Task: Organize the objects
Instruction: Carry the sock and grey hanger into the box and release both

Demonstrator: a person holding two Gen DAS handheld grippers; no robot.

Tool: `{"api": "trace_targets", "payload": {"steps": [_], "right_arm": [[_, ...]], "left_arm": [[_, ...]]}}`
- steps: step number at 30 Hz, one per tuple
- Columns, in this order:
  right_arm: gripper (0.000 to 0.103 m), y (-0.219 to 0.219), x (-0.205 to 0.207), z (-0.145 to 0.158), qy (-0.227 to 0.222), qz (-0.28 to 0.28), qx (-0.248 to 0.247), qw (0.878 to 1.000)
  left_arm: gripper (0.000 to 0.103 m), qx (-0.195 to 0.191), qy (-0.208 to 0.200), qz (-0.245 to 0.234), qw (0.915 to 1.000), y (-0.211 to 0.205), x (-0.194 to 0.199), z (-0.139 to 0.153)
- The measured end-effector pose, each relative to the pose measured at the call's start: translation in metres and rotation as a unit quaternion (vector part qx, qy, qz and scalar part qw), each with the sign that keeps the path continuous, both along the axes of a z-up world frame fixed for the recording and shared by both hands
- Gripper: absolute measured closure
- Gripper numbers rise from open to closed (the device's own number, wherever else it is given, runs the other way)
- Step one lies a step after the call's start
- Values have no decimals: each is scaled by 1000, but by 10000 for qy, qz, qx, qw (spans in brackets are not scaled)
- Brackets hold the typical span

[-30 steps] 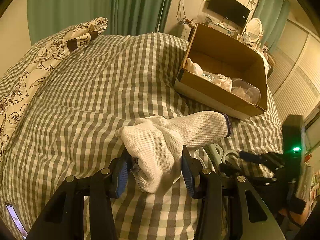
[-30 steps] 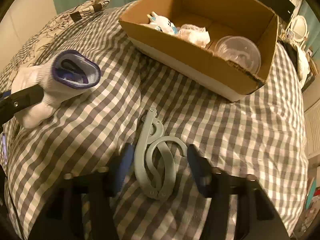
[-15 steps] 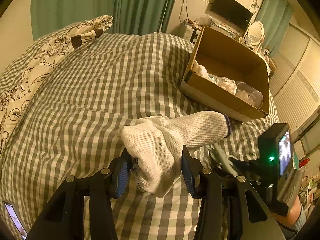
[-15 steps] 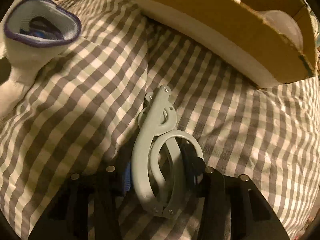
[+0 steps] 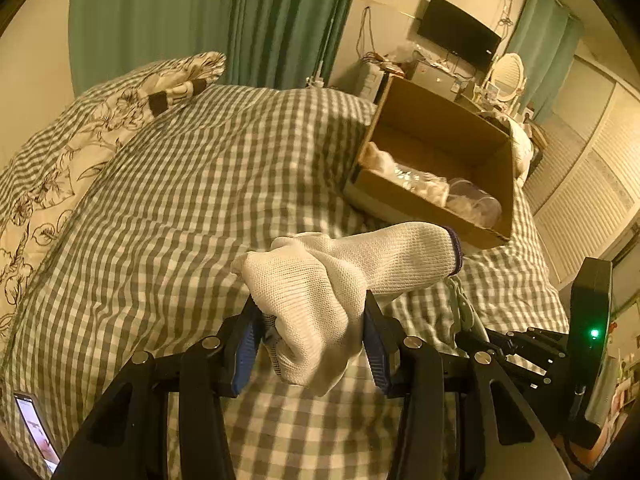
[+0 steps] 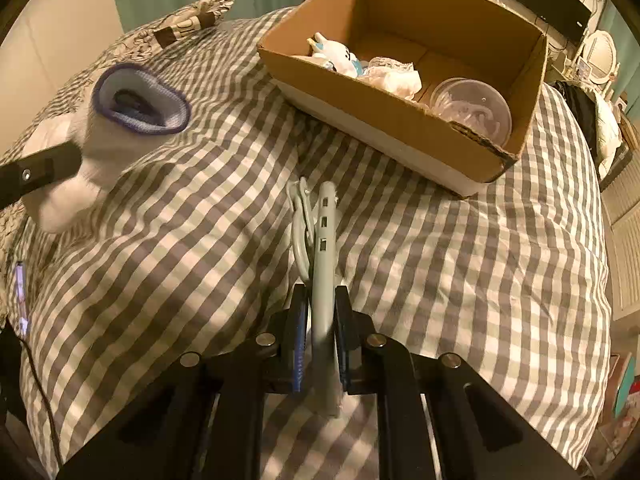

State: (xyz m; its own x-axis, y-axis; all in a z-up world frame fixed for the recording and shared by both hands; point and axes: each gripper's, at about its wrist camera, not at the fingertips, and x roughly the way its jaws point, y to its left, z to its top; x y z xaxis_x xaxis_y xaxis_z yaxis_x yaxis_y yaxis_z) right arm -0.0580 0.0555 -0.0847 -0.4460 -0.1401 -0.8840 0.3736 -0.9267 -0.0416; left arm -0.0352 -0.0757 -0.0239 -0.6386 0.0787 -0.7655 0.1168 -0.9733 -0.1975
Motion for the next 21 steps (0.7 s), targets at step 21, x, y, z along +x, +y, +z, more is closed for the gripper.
{"api": "trace_targets", "payload": {"steps": [21], "right_arm": [[91,119,-15,94,1323,-385,-883,9865]], "left_arm": [[56,24,693,-533,9962,93,-165,68]]}}
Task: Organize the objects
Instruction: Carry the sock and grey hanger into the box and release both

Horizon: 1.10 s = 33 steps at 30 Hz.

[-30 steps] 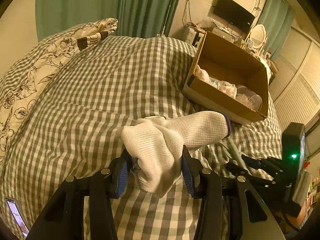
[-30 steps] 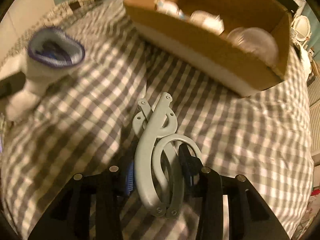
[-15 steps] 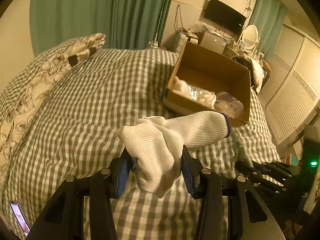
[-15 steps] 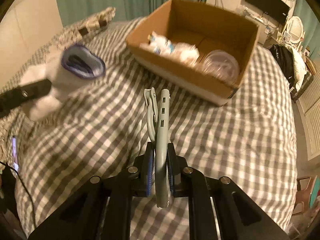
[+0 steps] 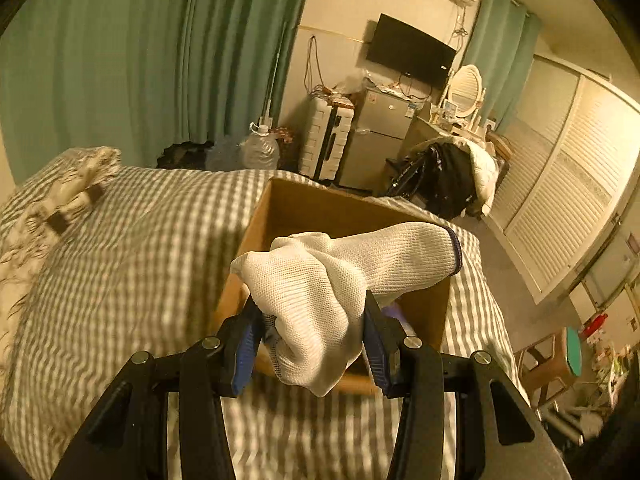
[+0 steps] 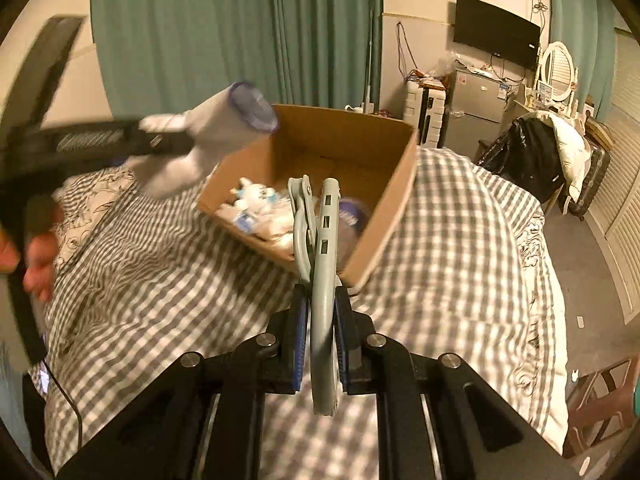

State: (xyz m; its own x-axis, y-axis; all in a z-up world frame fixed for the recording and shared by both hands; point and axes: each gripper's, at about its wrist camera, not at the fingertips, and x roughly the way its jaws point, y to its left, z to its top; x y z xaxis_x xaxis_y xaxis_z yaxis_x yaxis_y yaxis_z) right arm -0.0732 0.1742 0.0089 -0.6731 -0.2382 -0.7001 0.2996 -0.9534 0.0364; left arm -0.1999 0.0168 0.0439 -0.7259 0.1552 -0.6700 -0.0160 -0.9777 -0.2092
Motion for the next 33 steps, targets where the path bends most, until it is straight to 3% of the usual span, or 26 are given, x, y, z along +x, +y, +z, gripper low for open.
{"api": "trace_targets", "payload": {"steps": [5,10,15,20,27,33], "right_arm": [[91,20,-15,-7,-19,-50,-40,10000],[91,28,-24,-19,-123,-77,-95,9998],[91,25,-20,-15,-157,-93,-78,9998],[91,13,-7,10,14,-34,-27,10000],[91,-8,-3,50,309,187,36,9993],[91,-41,-50,62,553,405,556,9961]], "left_arm": [[52,153,-251,82,9995,3,-53,-39],[46,157,-713,112,9973,-3,-59,-70],[14,218,-344,200,9990,-18,-32,-49],[9,261,-37,232,9994,-30,0,-13],[6,-390,229,615,9971,-57,47,-2],[5,-972,379,1122,9882,-73,66,-19]]}}
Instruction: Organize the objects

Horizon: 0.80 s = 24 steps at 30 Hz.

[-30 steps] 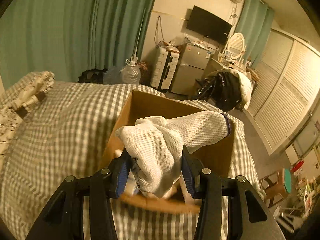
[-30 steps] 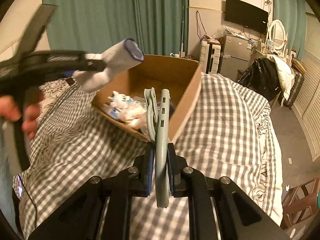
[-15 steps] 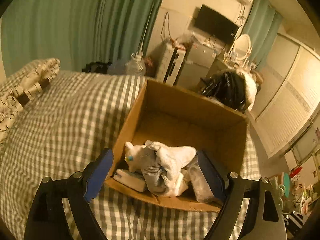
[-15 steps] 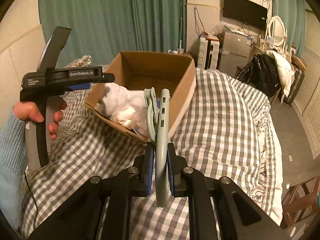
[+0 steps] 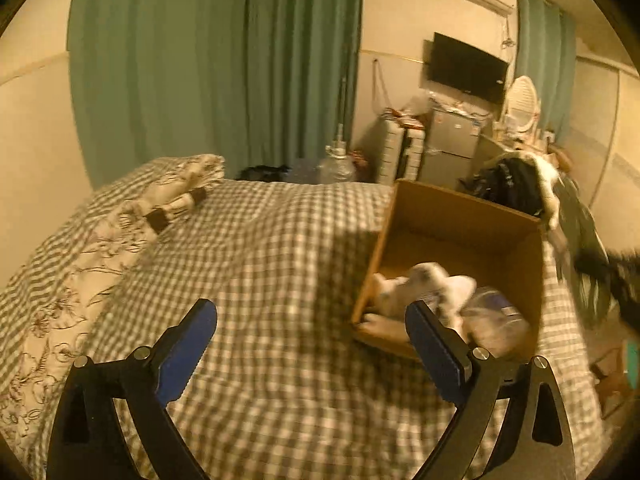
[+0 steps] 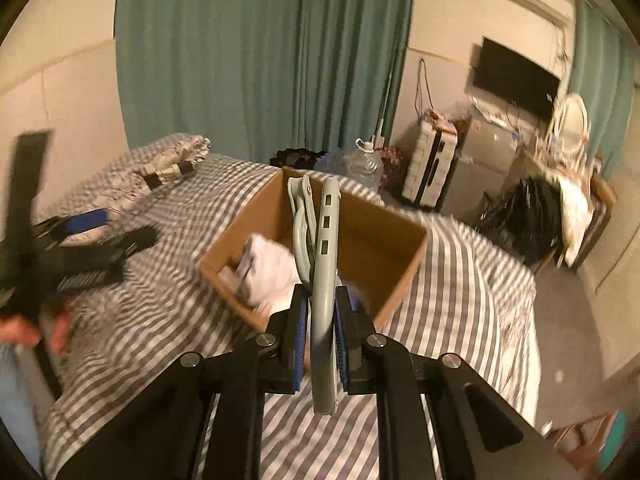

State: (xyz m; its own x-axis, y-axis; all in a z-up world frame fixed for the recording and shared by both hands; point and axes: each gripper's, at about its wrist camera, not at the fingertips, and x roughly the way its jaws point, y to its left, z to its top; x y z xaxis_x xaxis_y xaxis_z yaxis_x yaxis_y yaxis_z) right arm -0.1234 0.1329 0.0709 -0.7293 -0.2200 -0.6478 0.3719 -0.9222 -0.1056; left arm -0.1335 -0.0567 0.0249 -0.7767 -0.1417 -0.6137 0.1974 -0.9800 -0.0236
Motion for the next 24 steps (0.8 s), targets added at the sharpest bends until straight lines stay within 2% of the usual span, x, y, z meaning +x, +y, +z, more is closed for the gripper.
{"api": "trace_targets", "payload": {"steps": [3,8,12,13,14,16,21,24], "right_arm": [[91,-17,-38,-8,4,36,193,9998],[91,-42,-94,-40,-4,51,517,9987],[90,-53,-120,-66,-53,-37,576,9983],[85,-51,-122,-70,-58,-76,482,9988],[74,-49,-122,-74,-71,-122,331,9994],[66,-45,-118,-73,-45,-203,196,9996],[60,-30,-85,-51,87,-315,-19,9995],[47,-19,-57,-26,176,-415,-184,9988]], "left_arm": [[5,-49,-57,89,9999,-5,-10,-12],[5,-6,-234,71,9997,-8,-29,-30],[5,-10,-334,51,9994,-6,-34,-43],[5,-13,-367,43,9993,-5,-34,-44],[5,-29,-408,39,9992,-4,-34,-45],[5,-77,-425,44,9991,-2,-31,-42],[5,-139,-220,-67,9996,8,-8,-10],[5,-141,61,-137,9998,15,13,21]]}}
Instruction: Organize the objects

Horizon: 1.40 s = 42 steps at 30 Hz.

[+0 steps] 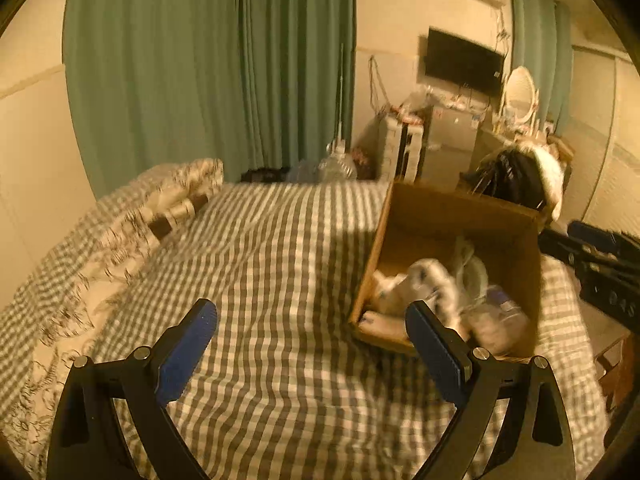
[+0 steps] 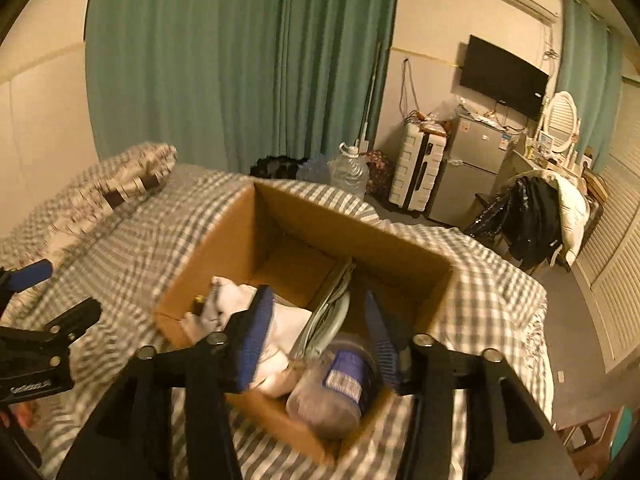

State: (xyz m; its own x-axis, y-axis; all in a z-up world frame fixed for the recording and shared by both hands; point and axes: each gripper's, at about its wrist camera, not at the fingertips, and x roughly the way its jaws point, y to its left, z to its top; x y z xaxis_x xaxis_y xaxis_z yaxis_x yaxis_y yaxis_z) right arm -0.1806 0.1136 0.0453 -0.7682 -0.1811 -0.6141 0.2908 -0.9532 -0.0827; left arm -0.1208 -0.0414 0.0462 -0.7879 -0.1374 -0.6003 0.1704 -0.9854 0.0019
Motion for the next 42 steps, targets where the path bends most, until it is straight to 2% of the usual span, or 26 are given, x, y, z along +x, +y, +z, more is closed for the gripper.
{"api": "trace_targets", "payload": {"steps": [3,8,11,16,17,20,25,29,32,34,36,42], "right_arm": [[39,9,33,31,149,-153,-153,9997],[24,26,89,79,360,-444,-413,9975],[17,35,122,101,502,-565,-574,9955],[5,46,168,117,635,-819,-684,9923],[1,48,177,118,679,-841,-737,9914],[0,48,198,116,823,-907,-746,9897],[0,41,209,102,1025,-1032,-616,9874],[0,42,202,70,1264,-1189,-631,9828],[0,42,190,39,1439,-1485,-293,9779],[0,42,178,22,1311,-1506,-216,9796],[0,43,167,8,1066,-1406,-363,9836],[0,46,156,-7,854,-1440,-412,9850]], "left_arm": [[0,-8,303,-57,9995,7,22,33],[0,24,831,-170,9964,16,62,79],[0,-21,1044,-235,9943,20,81,96],[0,4,1303,-342,9909,25,109,108],[0,25,1300,-362,9909,26,112,107],[0,54,1286,-424,9908,31,119,101],[0,29,1275,-378,9911,38,117,77],[0,-99,1318,-184,9911,42,112,38],[0,-74,1107,-285,9934,44,102,6],[0,-172,962,-373,9945,47,96,-8],[0,-232,804,-383,9958,49,91,-19],[0,-66,635,-238,9977,40,86,-32]]}}
